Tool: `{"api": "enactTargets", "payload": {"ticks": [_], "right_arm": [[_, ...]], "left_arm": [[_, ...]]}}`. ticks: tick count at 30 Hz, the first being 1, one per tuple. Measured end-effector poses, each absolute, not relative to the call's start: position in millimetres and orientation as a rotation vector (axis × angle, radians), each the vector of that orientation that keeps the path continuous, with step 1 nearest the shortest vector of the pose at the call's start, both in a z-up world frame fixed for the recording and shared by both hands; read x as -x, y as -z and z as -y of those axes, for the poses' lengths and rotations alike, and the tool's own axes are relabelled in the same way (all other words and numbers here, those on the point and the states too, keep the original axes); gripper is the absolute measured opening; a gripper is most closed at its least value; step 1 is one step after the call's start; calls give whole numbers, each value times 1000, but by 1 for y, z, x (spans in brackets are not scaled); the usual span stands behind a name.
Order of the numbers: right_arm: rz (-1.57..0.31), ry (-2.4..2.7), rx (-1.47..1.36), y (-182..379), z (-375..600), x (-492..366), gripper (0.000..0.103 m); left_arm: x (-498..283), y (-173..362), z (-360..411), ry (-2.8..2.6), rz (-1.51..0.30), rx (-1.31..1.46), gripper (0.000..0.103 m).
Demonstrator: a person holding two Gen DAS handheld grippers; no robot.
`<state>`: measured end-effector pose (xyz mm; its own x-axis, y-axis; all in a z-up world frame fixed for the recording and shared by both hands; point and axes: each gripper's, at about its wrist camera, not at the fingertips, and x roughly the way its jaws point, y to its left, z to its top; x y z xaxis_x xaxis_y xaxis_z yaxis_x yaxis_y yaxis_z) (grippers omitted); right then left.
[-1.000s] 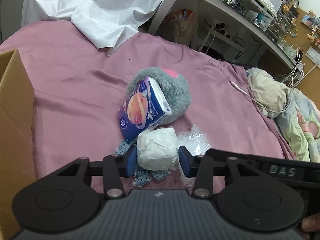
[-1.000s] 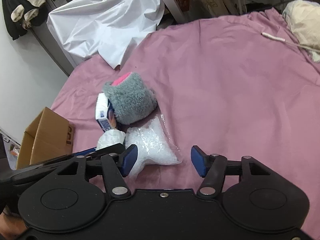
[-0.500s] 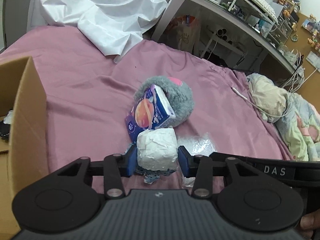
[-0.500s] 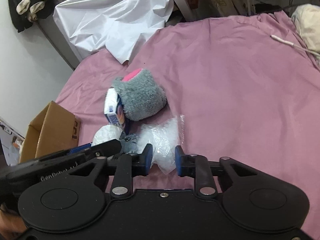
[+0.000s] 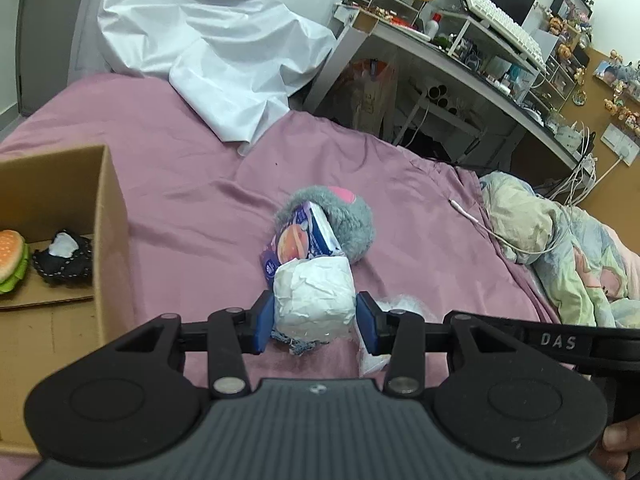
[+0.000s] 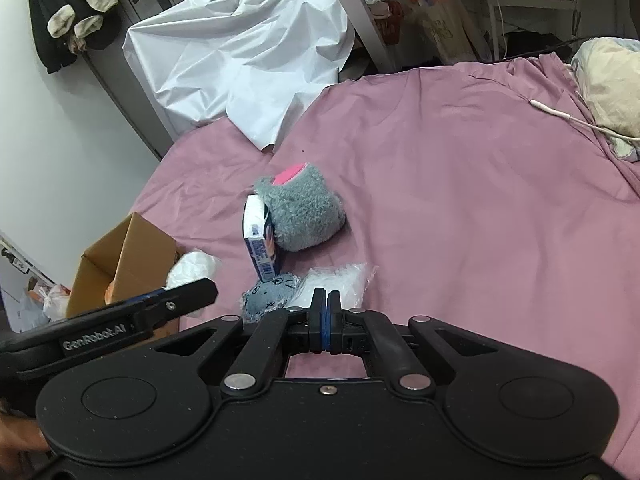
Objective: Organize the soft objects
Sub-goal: 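Close the right tool on the bubble-wrap bag while the left tool lifts the white ball, then carry the white ball with the left tool while the right tool carries the bubble wrap to the box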
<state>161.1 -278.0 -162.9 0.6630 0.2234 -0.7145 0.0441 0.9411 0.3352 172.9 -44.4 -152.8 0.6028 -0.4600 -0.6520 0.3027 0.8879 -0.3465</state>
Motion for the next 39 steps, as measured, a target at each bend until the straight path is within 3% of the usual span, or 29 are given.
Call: {"api": "enactTargets", "payload": {"ticks": [3, 5, 7, 10, 16, 17, 20, 39], "right_arm": [[-849, -95, -360, 168, 278, -164, 22], [-844, -83, -350, 171, 274, -165, 52], [-846, -67, -343, 173, 270, -167, 60], [-876, -55, -336, 180, 264, -177, 64], [-955, -24, -325, 202, 251, -193, 62], [-967, -22, -320, 205, 248, -194, 49], [-997, -2, -295, 206, 241, -193, 40], [-822, 1, -251, 135, 228, -162, 38]], "left_arm": [[-169, 149, 42, 439, -801, 215, 43], [-168, 148, 40, 437, -799, 217, 43], [-167, 146, 39, 437, -799, 218, 43], [-168, 143, 35, 431, -789, 223, 43], [-167, 140, 26, 418, -786, 244, 43], [-166, 139, 24, 419, -784, 247, 43], [-165, 138, 21, 418, -784, 251, 43], [-147, 107, -6, 379, -715, 263, 43]]}}
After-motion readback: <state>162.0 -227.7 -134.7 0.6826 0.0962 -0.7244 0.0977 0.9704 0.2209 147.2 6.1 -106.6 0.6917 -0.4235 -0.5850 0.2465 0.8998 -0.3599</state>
